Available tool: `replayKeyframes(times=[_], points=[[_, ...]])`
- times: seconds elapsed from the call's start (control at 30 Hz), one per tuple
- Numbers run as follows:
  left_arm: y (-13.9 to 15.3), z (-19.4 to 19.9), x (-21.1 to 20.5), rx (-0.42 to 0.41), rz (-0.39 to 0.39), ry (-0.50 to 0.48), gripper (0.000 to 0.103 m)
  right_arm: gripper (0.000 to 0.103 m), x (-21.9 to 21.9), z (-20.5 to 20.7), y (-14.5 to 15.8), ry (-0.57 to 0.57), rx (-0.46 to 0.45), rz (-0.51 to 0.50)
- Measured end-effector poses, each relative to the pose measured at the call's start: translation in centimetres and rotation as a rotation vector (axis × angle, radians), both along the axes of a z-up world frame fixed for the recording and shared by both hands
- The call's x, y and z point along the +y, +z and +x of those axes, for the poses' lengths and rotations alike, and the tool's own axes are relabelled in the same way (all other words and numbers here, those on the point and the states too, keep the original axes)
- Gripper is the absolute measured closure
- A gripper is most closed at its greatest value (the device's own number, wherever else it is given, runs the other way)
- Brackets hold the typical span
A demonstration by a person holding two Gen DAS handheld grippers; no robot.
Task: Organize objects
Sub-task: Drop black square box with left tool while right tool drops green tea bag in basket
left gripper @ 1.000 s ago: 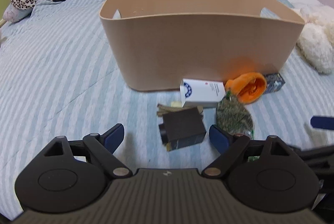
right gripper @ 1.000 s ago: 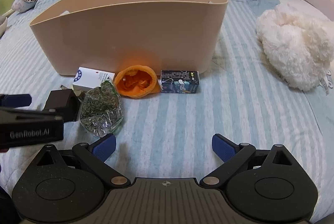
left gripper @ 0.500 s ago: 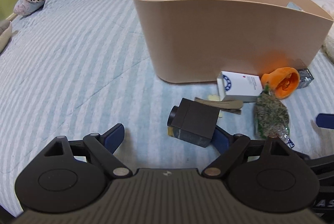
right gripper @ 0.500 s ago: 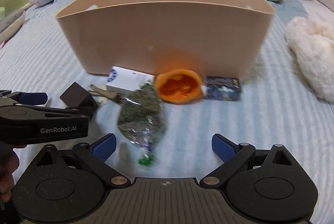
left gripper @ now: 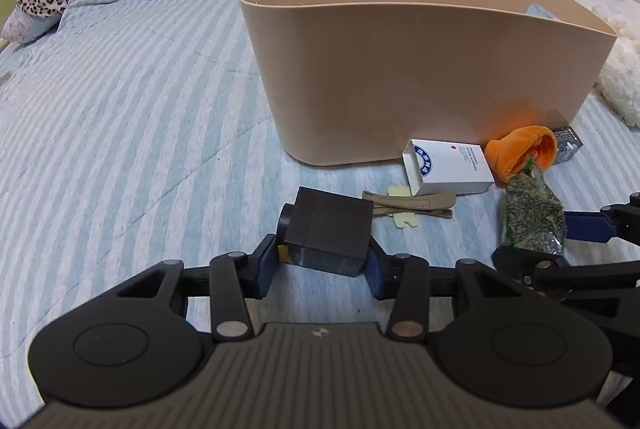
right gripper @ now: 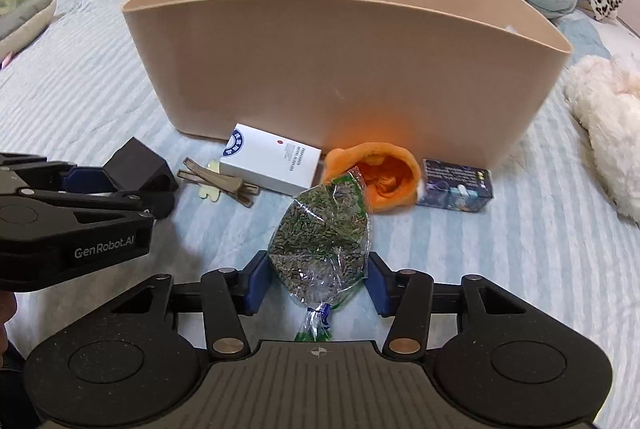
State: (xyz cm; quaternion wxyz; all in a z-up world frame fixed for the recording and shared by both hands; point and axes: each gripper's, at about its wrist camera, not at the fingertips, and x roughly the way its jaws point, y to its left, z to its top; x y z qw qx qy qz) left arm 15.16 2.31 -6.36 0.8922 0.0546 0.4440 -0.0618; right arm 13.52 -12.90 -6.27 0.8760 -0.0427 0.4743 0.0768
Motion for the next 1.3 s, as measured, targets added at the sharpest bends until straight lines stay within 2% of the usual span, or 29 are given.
replayKeyframes(times=[0.1,0.27,0.63,0.83,1.0,1.1,1.3], points=[[0.8,-0.7,0.1,-0.002,-0.021,0.008,0.057,0.058,-1.0,-0.7,0.6,-0.011,-0.003,0.026],[3.5,-3.1,-0.5,-0.066,-0.037,-0.017,0.057,0.058,-3.4,-2.4,2.9,-0.054,-0.040,0.104],[9.5,-5.3,-1.5,-0.224,-0.050,-0.038,0.057,0.058,-6.9,-4.9,9.7,-0.100,-0.239,0.146],[11.7,-3.3,-1.9,-0.301,-0.029,0.005,0.057,0.058,-7.4,-3.3,12.2,-0.112,-0.314,0.135],[12.7,-0.5,-2.6,-0.334,-0.013,-0.004,0.057,0.058,-7.9,-1.3,13.1,-0.127,-0.350,0.138],[12.3,1.5,-3.4,-0.342,0.009,-0.005,0.057,0.058,-7.8,0.2,13.2,-0.132,-0.371,0.117],[9.8,6.3,-4.6,-0.297,0.035,0.020,0.057,0.058,-7.1,4.2,12.3,-0.129,-0.379,0.079]])
